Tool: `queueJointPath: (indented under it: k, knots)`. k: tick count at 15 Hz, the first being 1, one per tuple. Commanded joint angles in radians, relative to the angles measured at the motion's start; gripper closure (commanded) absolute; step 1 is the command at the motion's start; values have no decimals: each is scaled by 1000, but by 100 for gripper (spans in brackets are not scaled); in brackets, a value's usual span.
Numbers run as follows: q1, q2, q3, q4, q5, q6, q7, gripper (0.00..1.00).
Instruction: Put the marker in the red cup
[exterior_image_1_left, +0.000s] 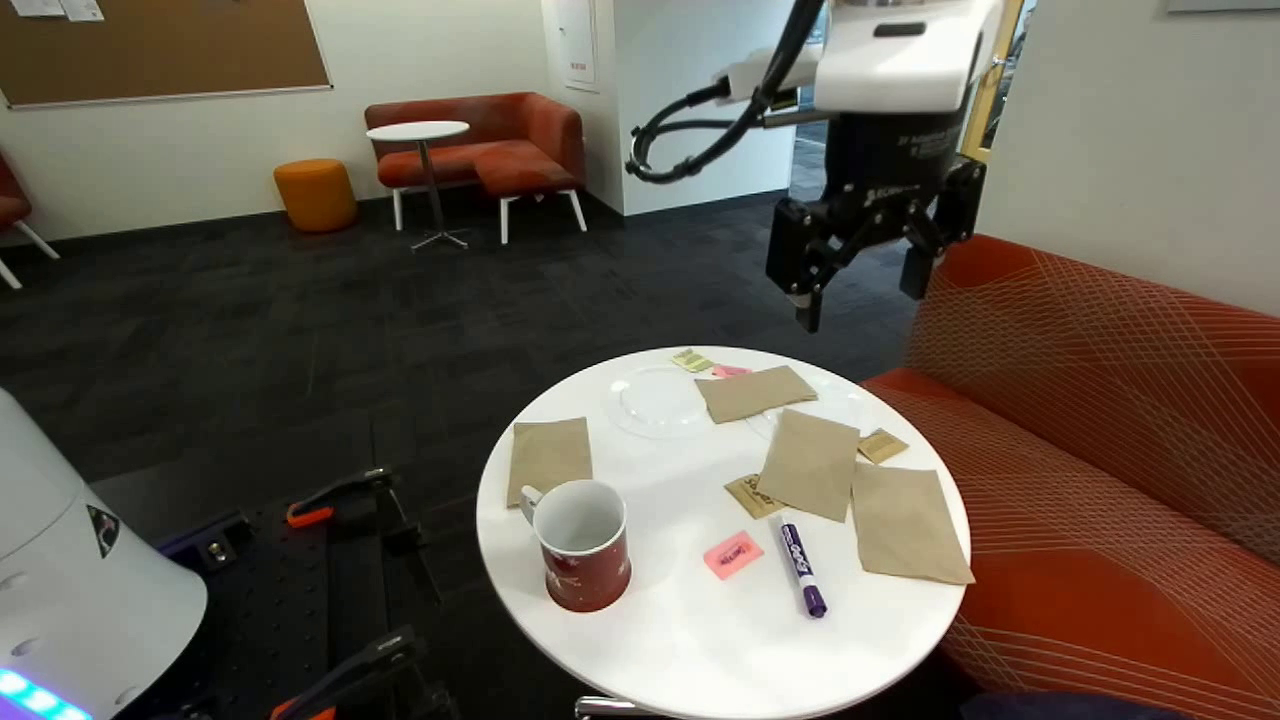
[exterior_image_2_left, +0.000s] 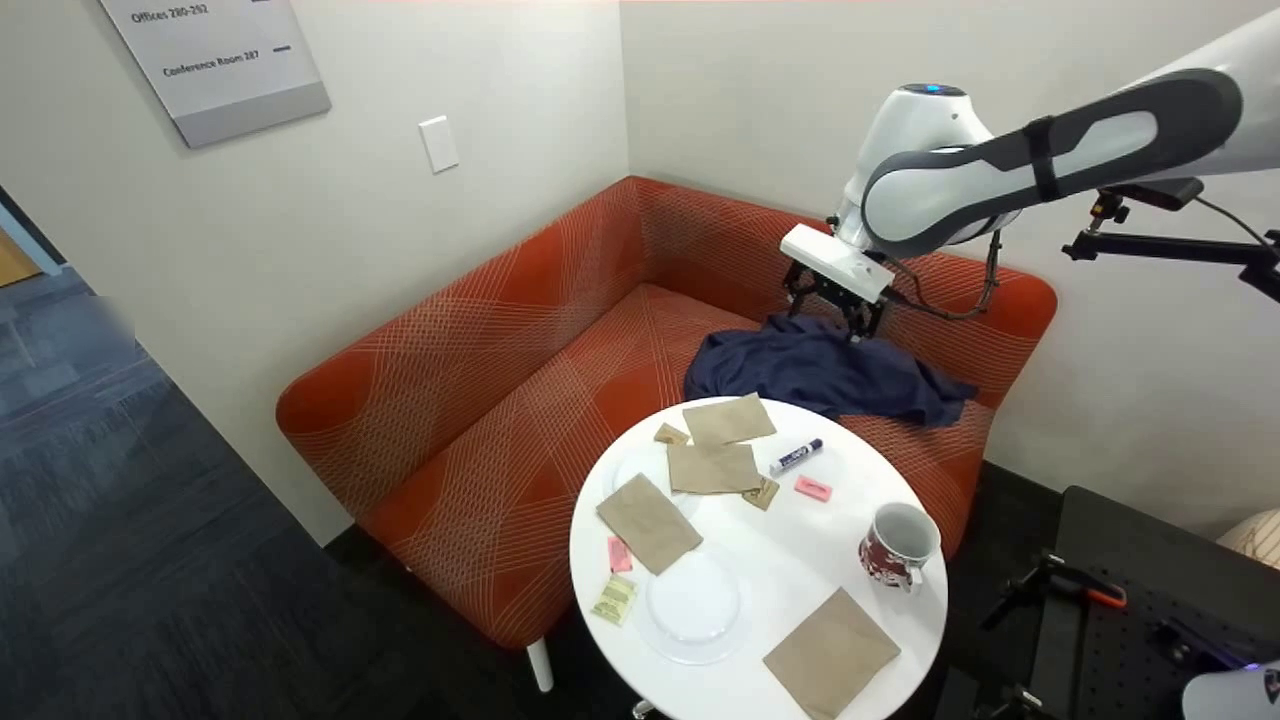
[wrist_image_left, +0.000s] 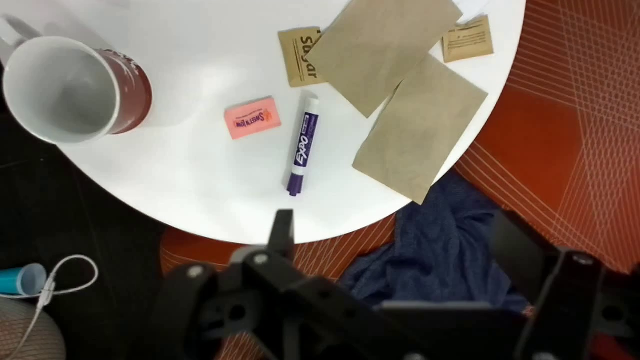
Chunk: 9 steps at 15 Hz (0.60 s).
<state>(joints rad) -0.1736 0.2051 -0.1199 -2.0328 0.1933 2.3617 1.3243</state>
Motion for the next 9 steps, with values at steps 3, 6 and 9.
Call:
queueJointPath:
  k: [3,6,9]
  knots:
    - [54,111,-51,28,-51,59,130,0]
    - [71,153,-75,23,-83,93,169,0]
    - [88,201,-101,21,-127,107,201,0]
